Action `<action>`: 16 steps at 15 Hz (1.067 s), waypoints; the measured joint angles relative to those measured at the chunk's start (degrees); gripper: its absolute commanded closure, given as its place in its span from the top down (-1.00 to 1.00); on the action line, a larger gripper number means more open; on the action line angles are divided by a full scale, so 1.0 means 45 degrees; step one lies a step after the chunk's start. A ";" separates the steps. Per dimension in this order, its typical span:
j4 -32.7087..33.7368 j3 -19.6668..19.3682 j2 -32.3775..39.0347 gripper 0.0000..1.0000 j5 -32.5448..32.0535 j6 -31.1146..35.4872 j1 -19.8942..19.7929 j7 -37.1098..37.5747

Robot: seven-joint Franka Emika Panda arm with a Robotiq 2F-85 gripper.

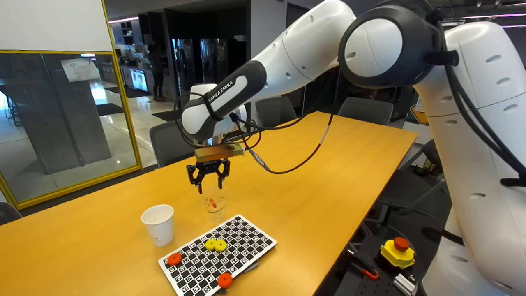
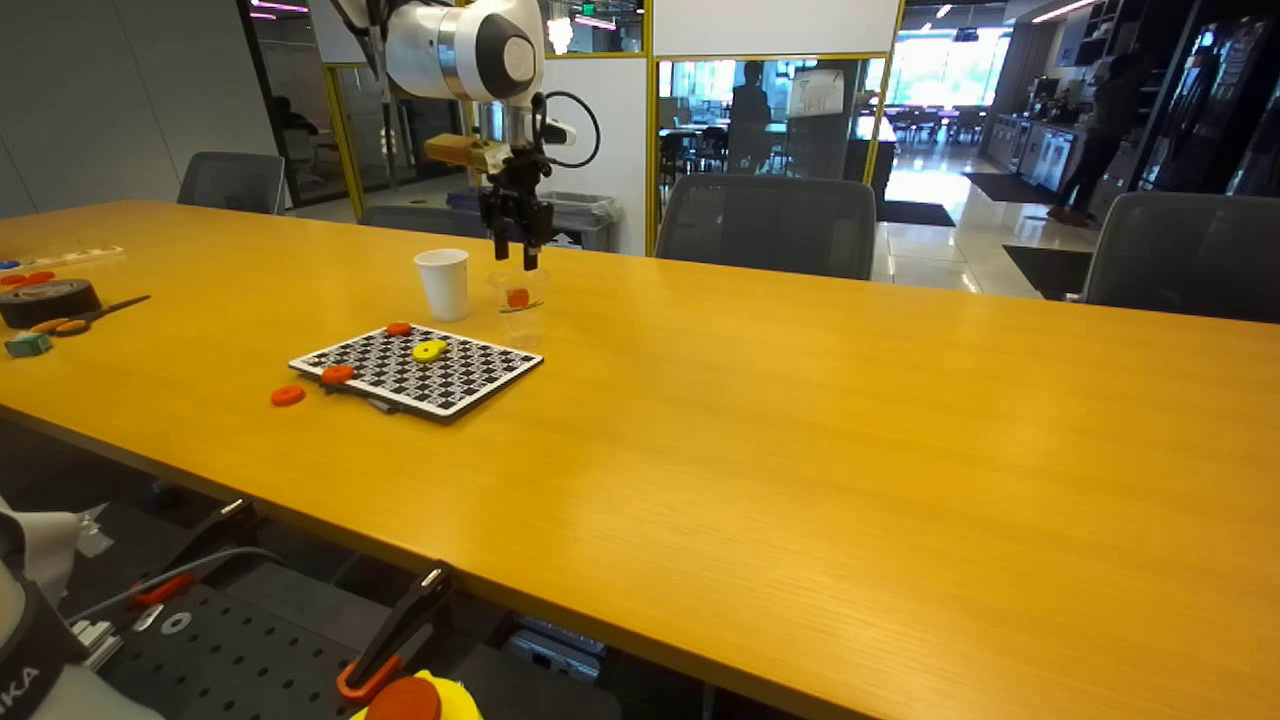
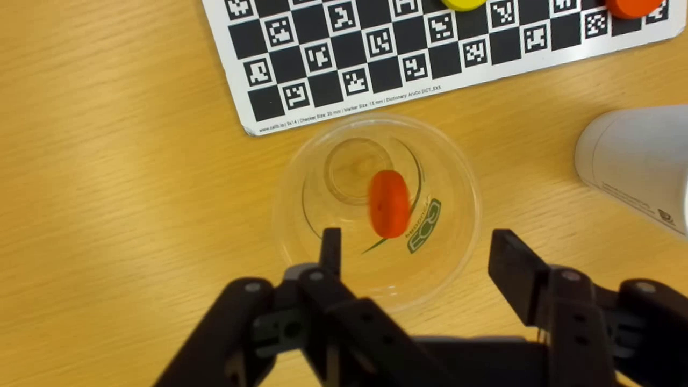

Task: Put the yellow objects in the white cup and put the orange objects in the colourless cup

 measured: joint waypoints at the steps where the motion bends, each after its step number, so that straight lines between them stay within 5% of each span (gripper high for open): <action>1: 0.0021 0.0000 -0.0007 1.00 0.0005 -0.0082 0.0000 0.0000; 7: -0.0667 0.0001 -0.1014 1.00 0.0000 -0.0409 0.0215 0.0085; 16: -0.5404 0.0908 -0.4268 1.00 0.0050 0.0891 0.1270 0.0558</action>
